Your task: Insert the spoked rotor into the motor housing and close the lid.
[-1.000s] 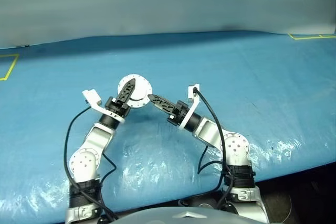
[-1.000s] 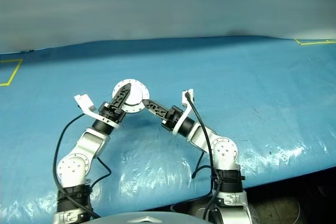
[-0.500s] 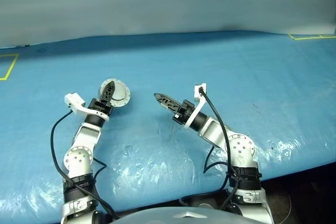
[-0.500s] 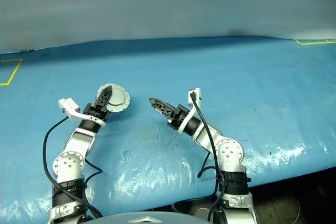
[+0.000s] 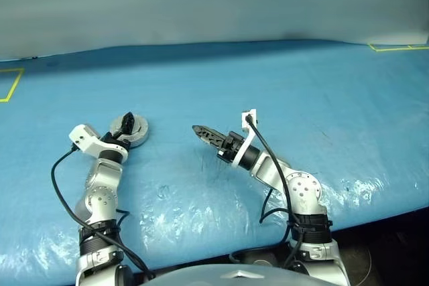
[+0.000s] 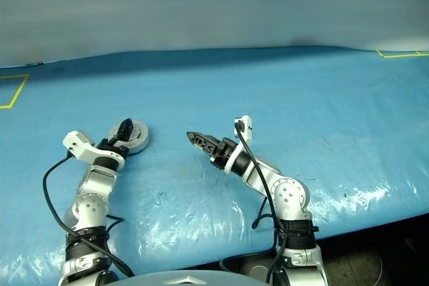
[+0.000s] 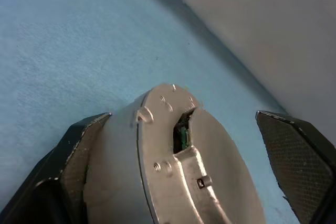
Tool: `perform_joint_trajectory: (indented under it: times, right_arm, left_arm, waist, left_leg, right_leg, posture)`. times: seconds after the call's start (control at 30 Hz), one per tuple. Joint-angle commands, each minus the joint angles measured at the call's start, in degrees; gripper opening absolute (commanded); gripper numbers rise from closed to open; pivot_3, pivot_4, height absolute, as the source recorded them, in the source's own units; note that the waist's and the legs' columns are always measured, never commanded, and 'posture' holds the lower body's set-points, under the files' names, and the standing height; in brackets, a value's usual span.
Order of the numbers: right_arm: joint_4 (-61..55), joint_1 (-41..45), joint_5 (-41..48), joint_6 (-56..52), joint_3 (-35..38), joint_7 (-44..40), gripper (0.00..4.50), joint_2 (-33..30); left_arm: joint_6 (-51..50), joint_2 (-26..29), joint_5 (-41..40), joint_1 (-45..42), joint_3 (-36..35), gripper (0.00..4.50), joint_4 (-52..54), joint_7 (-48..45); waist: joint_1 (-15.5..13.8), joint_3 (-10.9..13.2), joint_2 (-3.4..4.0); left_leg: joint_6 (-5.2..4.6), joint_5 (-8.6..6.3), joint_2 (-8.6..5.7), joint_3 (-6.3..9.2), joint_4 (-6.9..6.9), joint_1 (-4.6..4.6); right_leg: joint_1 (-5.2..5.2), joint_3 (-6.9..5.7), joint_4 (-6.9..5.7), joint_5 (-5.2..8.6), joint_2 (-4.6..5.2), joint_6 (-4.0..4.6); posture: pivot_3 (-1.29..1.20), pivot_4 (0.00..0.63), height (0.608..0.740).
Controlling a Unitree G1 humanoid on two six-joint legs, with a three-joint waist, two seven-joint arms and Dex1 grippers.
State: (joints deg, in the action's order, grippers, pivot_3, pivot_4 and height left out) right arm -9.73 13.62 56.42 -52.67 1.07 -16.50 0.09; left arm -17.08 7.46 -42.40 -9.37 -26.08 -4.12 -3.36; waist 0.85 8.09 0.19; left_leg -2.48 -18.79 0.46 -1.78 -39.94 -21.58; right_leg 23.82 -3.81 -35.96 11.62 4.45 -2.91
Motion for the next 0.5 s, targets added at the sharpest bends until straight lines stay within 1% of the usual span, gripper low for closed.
perform_joint_trajectory:
  times: [0.03,0.07,0.13,0.27,0.33,0.4,0.43,0.5]
  right_arm:
    - [-1.9,-0.2,-0.5,1.2,-0.9,-1.3,3.20,0.4]
    - [-1.8,-0.2,-0.7,1.3,-1.0,-1.6,3.20,0.4]
    - [-1.7,-0.3,-1.2,1.6,-1.1,-1.9,3.20,0.5]
    - [-2.7,-0.7,-2.9,2.9,-1.1,-2.5,3.20,-0.2]
    - [-4.8,-1.2,-8.4,7.3,-2.9,-2.5,3.20,-1.8]
    - [-7.1,-2.8,-15.5,15.2,-4.9,-2.3,3.20,-2.2]
    - [-8.0,-3.5,-17.8,17.7,-5.6,-2.4,3.20,-2.6]
    - [-9.3,-4.7,-25.5,22.3,-9.3,-2.0,3.20,-5.5]
  left_arm:
    - [3.2,3.1,2.5,0.0,-4.6,4.49,-0.6,2.8]
    - [4.4,3.7,3.7,0.0,-5.7,4.49,-1.2,4.1]
    - [5.6,4.7,3.4,0.4,-7.7,4.49,-1.1,3.7]
    - [4.1,7.1,3.0,4.1,-5.5,4.49,5.5,-2.5]
    - [4.6,7.7,5.0,5.9,-3.2,4.49,9.5,-3.9]
    - [5.2,7.7,7.4,7.4,-0.6,4.49,13.2,-4.7]
    - [6.1,7.6,10.0,8.2,1.5,4.49,15.3,-4.7]
    - [8.4,7.4,15.5,10.2,6.6,4.49,19.4,-5.7]
  waist:
    - [0.0,0.0,0.00]
    - [0.0,0.0,0.00]
    - [-0.1,0.0,-0.03]
    - [-0.2,0.0,-0.04]
    - [-0.3,0.0,-0.06]
    - [-0.3,0.0,-0.07]
    - [-0.3,0.0,-0.06]
    - [-0.1,0.0,-0.06]
  left_leg:
    - [0.01,0.00,0.00,0.00,0.00,0.01]
    - [0.01,0.01,0.00,0.00,0.00,0.01]
    - [0.01,0.01,-0.01,0.00,0.00,0.01]
    - [0.01,0.01,-0.02,0.00,0.00,0.01]
    - [0.01,0.01,-0.01,0.02,0.00,0.00]
    - [0.02,0.01,-0.01,0.03,0.00,0.00]
    - [0.02,0.01,-0.06,0.03,0.00,0.00]
    - [0.05,0.02,-0.07,0.01,0.00,0.04]
  right_leg:
    - [0.00,0.00,-0.01,0.00,0.00,0.00]
    - [0.00,-0.01,-0.01,0.00,0.00,0.00]
    - [0.00,0.00,-0.01,0.00,0.00,0.00]
    - [-0.01,-0.01,0.01,0.00,0.03,0.00]
    - [-0.02,-0.02,0.03,0.00,0.06,0.00]
    - [-0.03,-0.02,0.02,-0.01,0.09,-0.01]
    - [-0.03,-0.02,0.02,-0.01,0.09,-0.02]
    - [-0.03,0.00,0.01,-0.01,0.06,-0.02]
  posture:
    - [0.00,0.150,0.740]
    - [0.00,0.150,0.740]
    - [0.00,0.150,0.740]
    - [0.00,0.150,0.740]
    - [0.00,0.150,0.740]
    - [0.00,0.150,0.740]
    - [0.00,0.150,0.740]
    - [0.00,0.150,0.740]
